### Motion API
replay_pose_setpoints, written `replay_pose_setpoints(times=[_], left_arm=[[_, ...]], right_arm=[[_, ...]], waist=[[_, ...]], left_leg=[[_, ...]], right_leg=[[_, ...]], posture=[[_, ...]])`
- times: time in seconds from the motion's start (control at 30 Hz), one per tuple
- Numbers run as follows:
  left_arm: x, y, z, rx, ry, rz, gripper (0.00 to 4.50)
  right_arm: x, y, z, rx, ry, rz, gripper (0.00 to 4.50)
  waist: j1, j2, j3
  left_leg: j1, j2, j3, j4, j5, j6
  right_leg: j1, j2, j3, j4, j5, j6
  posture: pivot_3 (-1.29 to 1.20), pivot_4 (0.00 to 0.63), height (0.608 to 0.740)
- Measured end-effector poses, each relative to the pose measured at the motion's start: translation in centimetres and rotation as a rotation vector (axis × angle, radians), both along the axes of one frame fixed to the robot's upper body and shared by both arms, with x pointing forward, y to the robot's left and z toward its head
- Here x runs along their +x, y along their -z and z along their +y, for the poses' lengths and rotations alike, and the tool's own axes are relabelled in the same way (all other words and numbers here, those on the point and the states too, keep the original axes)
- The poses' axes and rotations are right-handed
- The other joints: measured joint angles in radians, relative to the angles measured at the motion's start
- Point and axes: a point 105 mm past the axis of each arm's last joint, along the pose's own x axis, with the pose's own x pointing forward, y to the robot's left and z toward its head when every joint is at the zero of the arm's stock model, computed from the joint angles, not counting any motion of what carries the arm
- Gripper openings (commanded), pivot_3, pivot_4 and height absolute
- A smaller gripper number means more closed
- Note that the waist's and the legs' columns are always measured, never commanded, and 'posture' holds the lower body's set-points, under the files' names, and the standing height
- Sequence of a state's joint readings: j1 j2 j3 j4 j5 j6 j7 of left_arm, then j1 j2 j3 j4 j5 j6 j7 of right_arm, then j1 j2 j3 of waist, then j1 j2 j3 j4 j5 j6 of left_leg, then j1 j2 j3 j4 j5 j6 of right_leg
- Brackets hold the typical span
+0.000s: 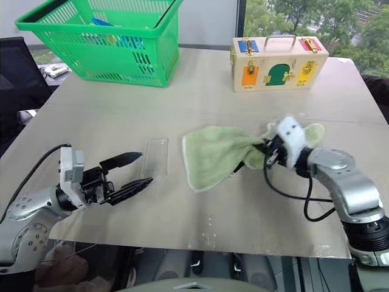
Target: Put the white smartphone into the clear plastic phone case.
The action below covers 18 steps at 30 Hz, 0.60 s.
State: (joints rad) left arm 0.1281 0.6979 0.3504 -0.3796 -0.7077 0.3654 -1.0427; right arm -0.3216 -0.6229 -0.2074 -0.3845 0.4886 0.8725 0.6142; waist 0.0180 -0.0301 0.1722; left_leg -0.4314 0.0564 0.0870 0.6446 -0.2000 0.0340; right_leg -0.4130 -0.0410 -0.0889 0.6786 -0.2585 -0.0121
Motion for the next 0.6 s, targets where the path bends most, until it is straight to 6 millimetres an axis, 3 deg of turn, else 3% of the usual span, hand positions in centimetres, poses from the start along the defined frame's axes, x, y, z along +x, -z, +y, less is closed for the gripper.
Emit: replay_pose_setpoints(times=[0.17,0.2,0.33,0.47,0.6], left_arm=[[0.6,0.3,0.0,-0.004,-0.002,-0.005,4.50],[0.7,0.3,-0.1,-0.007,0.003,-0.005,4.50],[1.4,0.4,0.0,-0.017,0.003,-0.001,4.50],[2.0,0.1,-0.4,-0.007,0.025,-0.019,4.50],[2.6,0.3,-0.6,0.006,0.029,-0.018,4.50]], right_arm=[[0.1,-2.7,-8.0,0.053,0.408,-0.074,0.04],[-0.5,-2.8,-9.8,0.025,0.490,-0.077,0.04],[-2.6,-1.9,-14.2,-0.060,0.698,-0.036,0.04],[-4.8,0.0,-16.3,-0.251,0.784,0.055,0.04],[-6.9,4.0,-16.3,-0.420,0.739,0.221,0.04]], waist=[[-0.002,0.001,0.000],[-0.001,0.001,0.000],[-0.002,0.003,0.000],[-0.004,0.006,-0.002],[-0.005,0.006,-0.002]], left_leg=[[0.000,0.000,0.001,-0.001,0.000,0.000],[0.000,0.000,0.001,-0.002,0.000,0.000],[0.000,0.000,0.001,-0.002,0.000,0.000],[0.001,0.000,0.001,-0.002,0.000,0.000],[0.001,0.000,0.001,-0.002,0.000,0.000]], right_leg=[[0.000,0.000,0.000,0.000,0.000,0.000],[-0.001,0.000,0.000,-0.001,0.000,0.000],[0.000,0.001,0.001,0.000,0.000,0.000],[0.000,0.001,0.001,0.000,0.000,0.000],[0.000,0.002,0.002,0.000,0.000,0.000]], posture=[[0.00,0.150,0.740],[0.00,0.150,0.740],[0.00,0.150,0.740],[0.00,0.150,0.740],[0.00,0.150,0.740]])
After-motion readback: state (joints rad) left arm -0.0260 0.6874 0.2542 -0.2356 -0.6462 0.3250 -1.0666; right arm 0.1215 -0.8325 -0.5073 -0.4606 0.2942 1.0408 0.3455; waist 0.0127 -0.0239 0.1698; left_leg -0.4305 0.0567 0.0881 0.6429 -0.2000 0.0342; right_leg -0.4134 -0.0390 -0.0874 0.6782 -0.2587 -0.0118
